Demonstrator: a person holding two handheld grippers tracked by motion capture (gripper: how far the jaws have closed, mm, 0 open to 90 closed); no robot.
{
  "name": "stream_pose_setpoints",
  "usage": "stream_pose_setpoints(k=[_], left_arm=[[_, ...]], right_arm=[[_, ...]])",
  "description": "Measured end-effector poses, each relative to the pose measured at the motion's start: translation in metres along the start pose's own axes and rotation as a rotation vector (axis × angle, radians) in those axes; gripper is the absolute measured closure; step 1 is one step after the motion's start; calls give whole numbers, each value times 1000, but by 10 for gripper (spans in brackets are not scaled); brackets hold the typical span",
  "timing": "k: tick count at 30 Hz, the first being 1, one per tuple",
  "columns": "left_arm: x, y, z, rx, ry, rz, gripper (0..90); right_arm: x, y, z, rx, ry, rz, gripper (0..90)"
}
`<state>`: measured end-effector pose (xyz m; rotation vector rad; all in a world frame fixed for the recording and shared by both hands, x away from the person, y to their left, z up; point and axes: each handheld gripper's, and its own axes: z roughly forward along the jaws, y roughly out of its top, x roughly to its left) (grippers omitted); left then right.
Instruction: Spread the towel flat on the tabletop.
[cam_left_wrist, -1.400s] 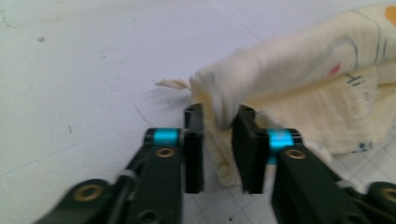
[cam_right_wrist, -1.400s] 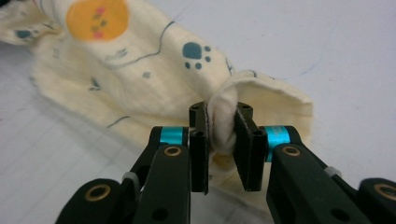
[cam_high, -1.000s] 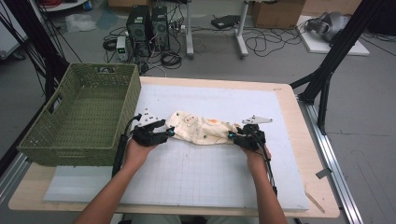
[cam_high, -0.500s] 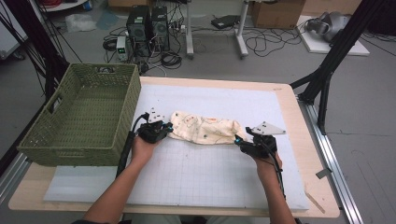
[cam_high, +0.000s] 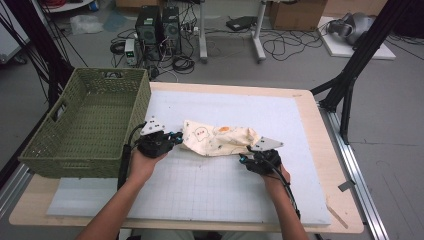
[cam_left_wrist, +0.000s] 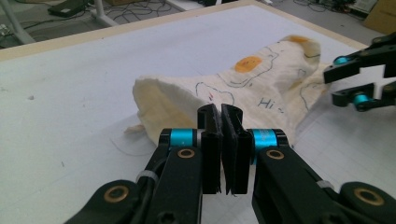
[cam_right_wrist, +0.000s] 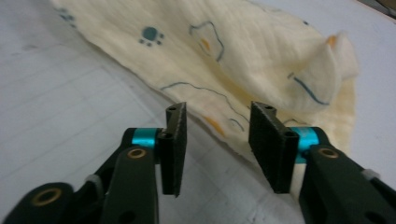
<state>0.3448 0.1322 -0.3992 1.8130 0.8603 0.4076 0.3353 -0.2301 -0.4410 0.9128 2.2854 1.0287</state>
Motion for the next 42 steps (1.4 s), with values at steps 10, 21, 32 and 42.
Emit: stream_pose_setpoints(k=[10,21,32,42], left_arm=[[-5,-17,-16,10,-22,-5,861],[-8,-26,-23,11,-28,-7,861],[-15,-32,-25,0,-46,-2,861],[-11,-36,-28,3,-42,0,861]], right_arm=[[-6,-2,-10,-22,30,43,895],[6,0,4,50,-18,-44,896],[4,-7,-20,-6,-6,-13,656],[5,-4,9,35,-40,-6,871]])
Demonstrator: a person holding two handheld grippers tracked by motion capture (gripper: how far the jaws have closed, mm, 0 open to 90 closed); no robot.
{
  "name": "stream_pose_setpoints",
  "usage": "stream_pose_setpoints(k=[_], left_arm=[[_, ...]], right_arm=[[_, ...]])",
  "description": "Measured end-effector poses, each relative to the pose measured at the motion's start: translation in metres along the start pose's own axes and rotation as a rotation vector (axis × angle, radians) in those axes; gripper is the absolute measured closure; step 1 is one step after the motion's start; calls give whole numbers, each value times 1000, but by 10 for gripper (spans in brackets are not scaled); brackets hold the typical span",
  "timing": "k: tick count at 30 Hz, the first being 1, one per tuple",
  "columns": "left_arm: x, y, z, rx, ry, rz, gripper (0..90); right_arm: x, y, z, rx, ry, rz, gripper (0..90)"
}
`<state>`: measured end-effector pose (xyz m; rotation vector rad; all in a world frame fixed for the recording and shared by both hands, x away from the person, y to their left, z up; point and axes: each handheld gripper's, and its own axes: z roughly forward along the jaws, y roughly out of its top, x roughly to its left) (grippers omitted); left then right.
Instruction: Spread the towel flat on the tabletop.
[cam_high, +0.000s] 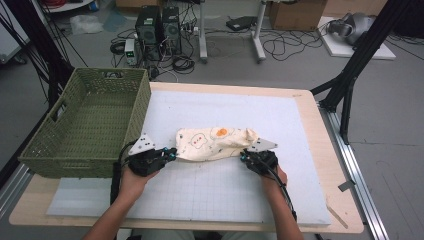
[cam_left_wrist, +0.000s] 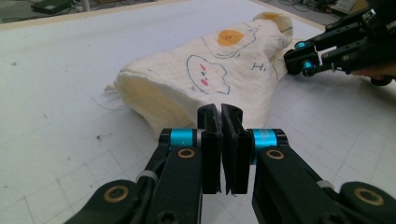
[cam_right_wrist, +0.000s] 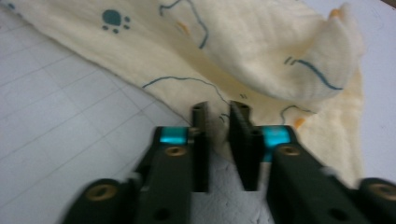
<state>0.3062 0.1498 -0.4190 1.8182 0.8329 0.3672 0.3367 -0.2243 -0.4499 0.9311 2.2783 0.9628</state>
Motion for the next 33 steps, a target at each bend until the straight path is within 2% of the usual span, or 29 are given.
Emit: stream_pose_setpoints(k=[7,12,17,21,23,25,26,27,30,31,33], left_arm=[[0,-3,-3,3,-3,-3,861],[-4,-6,-7,14,-16,3,861],[-16,-14,-4,50,-73,23,858],[-30,-24,-2,92,-112,55,856],[-34,-27,-1,112,-123,66,850],[-36,-29,-1,116,-134,53,806],[-35,-29,-1,114,-131,50,728],[-34,-27,-1,104,-109,39,627],[-26,-18,-6,49,-40,-1,468],[-23,-16,-8,34,-23,-9,434],[-17,-12,-9,11,4,-21,421]], right_arm=[[-2,-4,-10,10,63,21,889],[1,-9,-39,-15,87,10,889],[1,-23,-70,-57,90,30,889],[7,-37,-89,-47,100,31,889],[12,-43,-95,-30,113,17,889],[19,-50,-101,-11,133,-2,889],[21,-55,-104,-8,143,-7,889],[23,-58,-107,-3,150,-1,889],[31,-70,-115,23,188,-4,888],[33,-72,-116,24,206,-8,884],[34,-70,-120,4,199,-8,822]])
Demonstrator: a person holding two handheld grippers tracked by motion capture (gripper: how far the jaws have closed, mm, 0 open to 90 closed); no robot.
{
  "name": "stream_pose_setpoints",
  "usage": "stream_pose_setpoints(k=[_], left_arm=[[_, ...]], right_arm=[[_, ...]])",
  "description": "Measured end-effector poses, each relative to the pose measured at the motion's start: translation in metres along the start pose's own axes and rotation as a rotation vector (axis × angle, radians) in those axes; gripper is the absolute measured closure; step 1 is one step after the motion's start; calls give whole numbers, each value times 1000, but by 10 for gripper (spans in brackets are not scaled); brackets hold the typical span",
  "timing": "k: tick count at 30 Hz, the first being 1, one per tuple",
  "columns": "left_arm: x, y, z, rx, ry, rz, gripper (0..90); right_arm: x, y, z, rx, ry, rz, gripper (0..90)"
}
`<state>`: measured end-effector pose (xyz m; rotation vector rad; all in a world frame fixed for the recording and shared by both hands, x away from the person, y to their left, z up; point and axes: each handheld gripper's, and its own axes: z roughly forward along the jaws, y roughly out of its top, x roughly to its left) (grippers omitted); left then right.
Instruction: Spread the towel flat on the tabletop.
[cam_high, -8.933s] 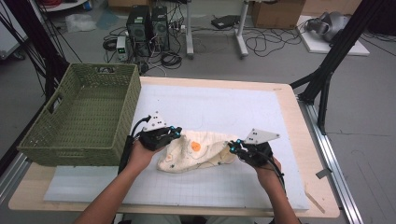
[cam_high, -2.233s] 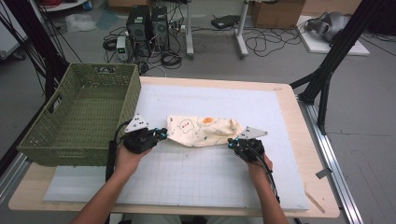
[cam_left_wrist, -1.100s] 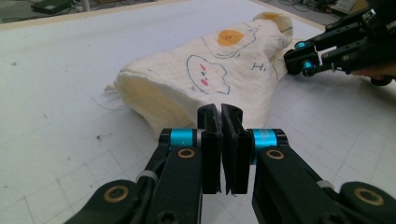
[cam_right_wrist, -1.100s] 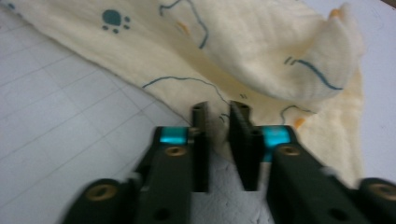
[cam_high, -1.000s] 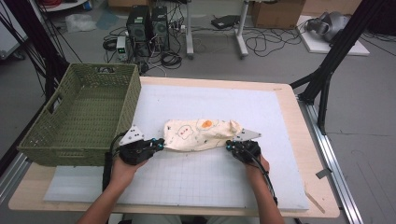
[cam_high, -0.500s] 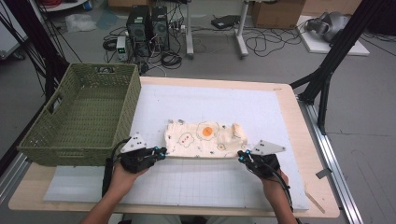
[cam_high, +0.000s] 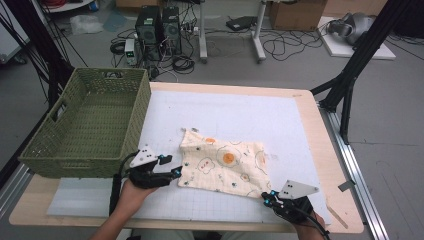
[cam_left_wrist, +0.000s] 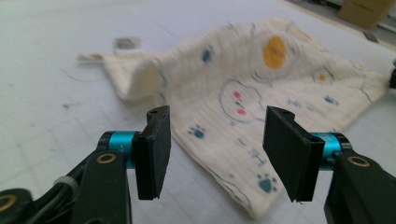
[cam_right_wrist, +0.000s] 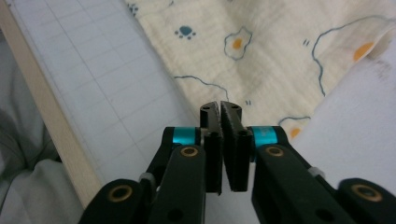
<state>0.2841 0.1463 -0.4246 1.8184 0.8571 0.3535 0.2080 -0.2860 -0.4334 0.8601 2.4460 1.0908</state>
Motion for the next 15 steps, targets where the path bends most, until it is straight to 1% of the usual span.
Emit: stream_pose_setpoints(k=[1,2,3,4,5,6,7,9,10,11,13,14,15], left_arm=[[3,1,2,3,7,1,418],[5,1,4,9,9,-2,418],[7,2,10,39,11,2,419],[8,1,16,60,11,3,418],[9,1,22,82,14,8,418],[9,1,29,97,12,10,418],[9,1,35,104,21,12,420],[9,1,44,135,38,36,421],[8,1,48,142,39,41,422],[7,1,51,157,40,55,423],[4,0,56,177,47,82,439],[2,-1,58,201,42,103,456],[0,-2,60,224,37,133,535]], right_arm=[[-2,3,-1,-24,-11,4,763],[-5,6,-2,-47,-34,23,704],[-7,9,-1,-65,-40,37,699],[-10,15,1,-81,-56,36,650],[-12,21,5,-87,-77,37,620],[-14,27,11,-86,-88,32,611],[-17,32,18,-83,-105,25,578],[-21,41,33,-72,-124,26,546],[-23,44,41,-66,-132,25,520],[-26,47,48,-53,-136,31,505],[-29,52,63,-38,-120,36,498],[-30,53,70,-23,-113,38,509],[-30,53,76,1,-95,43,538]])
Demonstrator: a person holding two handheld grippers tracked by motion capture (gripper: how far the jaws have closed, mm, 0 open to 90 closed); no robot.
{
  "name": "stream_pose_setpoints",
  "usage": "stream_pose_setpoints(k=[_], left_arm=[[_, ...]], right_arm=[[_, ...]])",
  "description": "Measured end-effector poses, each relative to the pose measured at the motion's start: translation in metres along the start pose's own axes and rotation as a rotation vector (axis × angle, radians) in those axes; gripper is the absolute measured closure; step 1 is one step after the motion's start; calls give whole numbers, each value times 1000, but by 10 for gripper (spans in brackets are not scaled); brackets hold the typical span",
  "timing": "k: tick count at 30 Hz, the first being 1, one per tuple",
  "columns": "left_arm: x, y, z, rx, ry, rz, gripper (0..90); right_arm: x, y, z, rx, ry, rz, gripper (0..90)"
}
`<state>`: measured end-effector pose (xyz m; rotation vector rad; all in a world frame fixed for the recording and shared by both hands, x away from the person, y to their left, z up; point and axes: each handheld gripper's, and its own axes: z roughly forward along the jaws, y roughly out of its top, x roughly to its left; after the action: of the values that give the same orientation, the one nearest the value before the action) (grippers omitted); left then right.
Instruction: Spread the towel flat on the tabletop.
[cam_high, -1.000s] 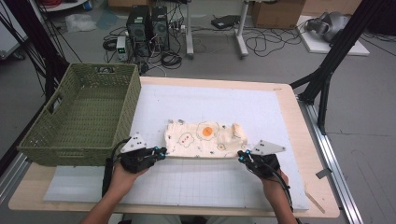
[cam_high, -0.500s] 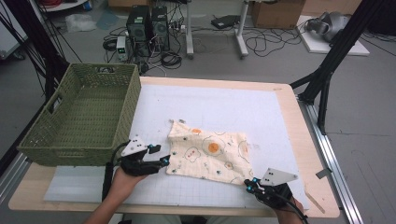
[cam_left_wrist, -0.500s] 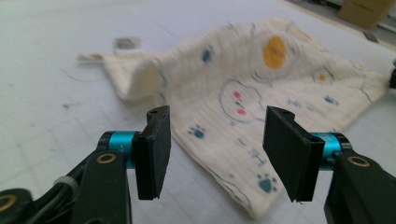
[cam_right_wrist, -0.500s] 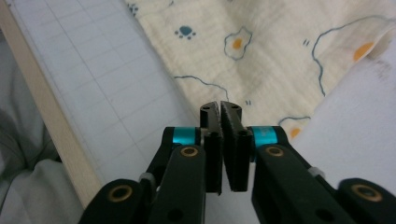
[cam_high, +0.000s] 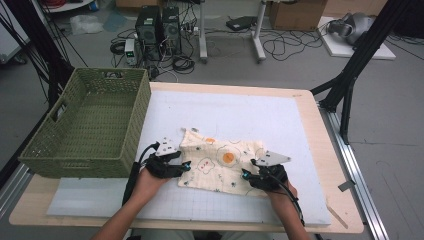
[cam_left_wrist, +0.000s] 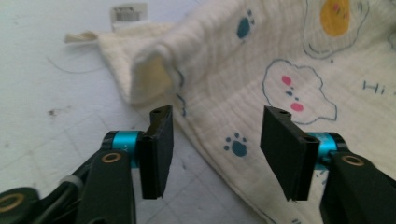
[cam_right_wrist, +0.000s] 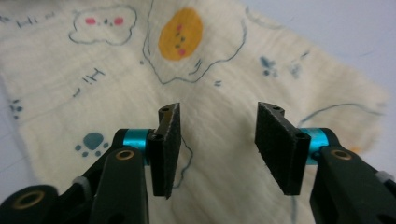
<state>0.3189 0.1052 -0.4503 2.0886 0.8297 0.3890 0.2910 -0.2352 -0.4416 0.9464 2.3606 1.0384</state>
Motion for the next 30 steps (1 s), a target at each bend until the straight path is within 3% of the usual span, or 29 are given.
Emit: stream_pose_setpoints(k=[1,2,3,4,5,7,11,18,20,22,24,27,30], left_arm=[[-6,0,0,3,7,48,625],[-8,0,0,3,-17,64,714],[-13,0,0,8,-12,106,852],[-15,0,-1,8,-6,114,860],[-14,-1,-2,9,-17,98,865],[-11,-3,-6,12,-42,64,866],[-12,-12,-20,16,-85,47,867],[-23,-20,-40,53,-175,63,860],[-23,-19,-45,28,-178,34,794],[-18,-14,-50,-32,-161,-16,594],[-10,-5,-54,-102,-119,-52,494],[4,11,-54,-155,-79,-74,449],[20,26,-45,-177,-44,-100,435]], right_arm=[[0,0,4,21,16,0,582],[0,-2,6,8,42,9,662],[0,-3,6,6,63,21,727],[1,-4,5,8,88,22,823],[2,-4,4,8,101,10,867],[6,-4,1,20,115,-22,874],[13,-9,-7,25,168,-30,875],[35,-19,-24,43,243,-67,866],[40,-21,-31,43,255,-76,846],[42,-22,-39,8,246,-98,803],[38,-20,-50,-65,222,-79,751],[30,-16,-60,-124,169,-63,709],[22,-15,-64,-167,128,-36,684]])
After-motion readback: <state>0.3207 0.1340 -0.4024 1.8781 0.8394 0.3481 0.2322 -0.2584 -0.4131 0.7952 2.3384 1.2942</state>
